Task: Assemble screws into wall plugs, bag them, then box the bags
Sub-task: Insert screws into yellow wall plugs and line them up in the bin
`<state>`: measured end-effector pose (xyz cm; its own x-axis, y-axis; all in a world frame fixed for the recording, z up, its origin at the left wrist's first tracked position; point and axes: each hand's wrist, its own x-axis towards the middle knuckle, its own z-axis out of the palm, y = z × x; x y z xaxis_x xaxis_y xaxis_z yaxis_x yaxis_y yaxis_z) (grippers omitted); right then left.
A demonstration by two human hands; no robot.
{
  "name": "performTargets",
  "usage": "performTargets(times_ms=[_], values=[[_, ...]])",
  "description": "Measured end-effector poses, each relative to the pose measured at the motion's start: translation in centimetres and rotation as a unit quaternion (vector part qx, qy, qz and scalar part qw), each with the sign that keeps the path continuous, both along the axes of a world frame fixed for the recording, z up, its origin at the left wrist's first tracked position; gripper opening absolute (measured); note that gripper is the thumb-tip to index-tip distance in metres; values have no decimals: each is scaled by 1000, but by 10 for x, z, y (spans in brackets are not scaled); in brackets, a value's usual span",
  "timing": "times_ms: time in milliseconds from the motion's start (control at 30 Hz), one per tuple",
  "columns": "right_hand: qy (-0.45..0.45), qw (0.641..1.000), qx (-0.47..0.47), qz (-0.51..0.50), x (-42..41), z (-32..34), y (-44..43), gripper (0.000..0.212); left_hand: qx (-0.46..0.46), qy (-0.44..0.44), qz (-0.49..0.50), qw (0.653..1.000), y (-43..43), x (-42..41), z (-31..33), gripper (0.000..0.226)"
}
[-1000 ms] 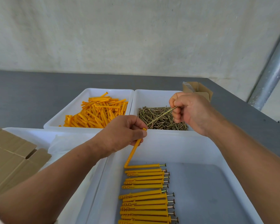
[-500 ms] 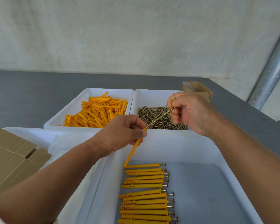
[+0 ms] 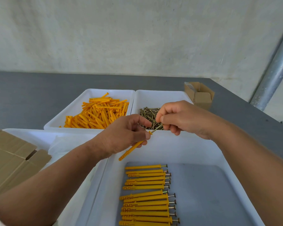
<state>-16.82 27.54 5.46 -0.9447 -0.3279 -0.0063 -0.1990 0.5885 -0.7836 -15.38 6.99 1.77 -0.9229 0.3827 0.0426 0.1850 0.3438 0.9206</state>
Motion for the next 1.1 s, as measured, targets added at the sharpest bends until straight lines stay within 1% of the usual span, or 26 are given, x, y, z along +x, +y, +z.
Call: performTargets(times_ms=[133, 300, 467, 533, 567, 633, 700, 800, 900, 967, 1000, 1100], values=[[21, 997, 68, 41, 7, -1, -9, 18, -9, 8, -4, 1000, 1, 1, 1, 24], [35, 988, 127, 85, 14, 2, -15, 25, -19, 13, -7, 1000, 1, 1, 2, 23], [76, 971, 207, 91, 18, 2, -20, 8, -47, 20, -17, 999, 1, 2, 2, 24], [60, 966, 234, 96, 19, 2, -20, 6, -45, 16, -16, 999, 1, 1, 1, 24], [40, 964, 244, 100, 19, 1, -19, 5, -30, 9, -8, 999, 1, 1, 1, 23], [-17, 961, 254, 109, 19, 1, -18, 7, 16, -2, 18, 1000, -1, -1, 1, 20], [-62, 956, 261, 121, 19, -2, -17, 8, 47, 11, 53, 997, -4, -3, 1, 15], [-91, 946, 282, 131, 19, -9, -18, 9, 68, 51, 112, 990, -8, -8, 0, 11], [-107, 937, 306, 131, 19, -16, -21, 9, 79, 80, 188, 976, -15, -14, -1, 14], [-111, 931, 324, 127, 19, -18, -22, 9, 61, 98, 235, 965, -19, -20, -2, 17], [-110, 927, 336, 127, 20, -19, -23, 10, 36, 113, 257, 959, -22, -23, -3, 16], [-117, 912, 370, 131, 22, -22, -27, 16, -88, 166, 319, 929, -30, -28, -6, 12]])
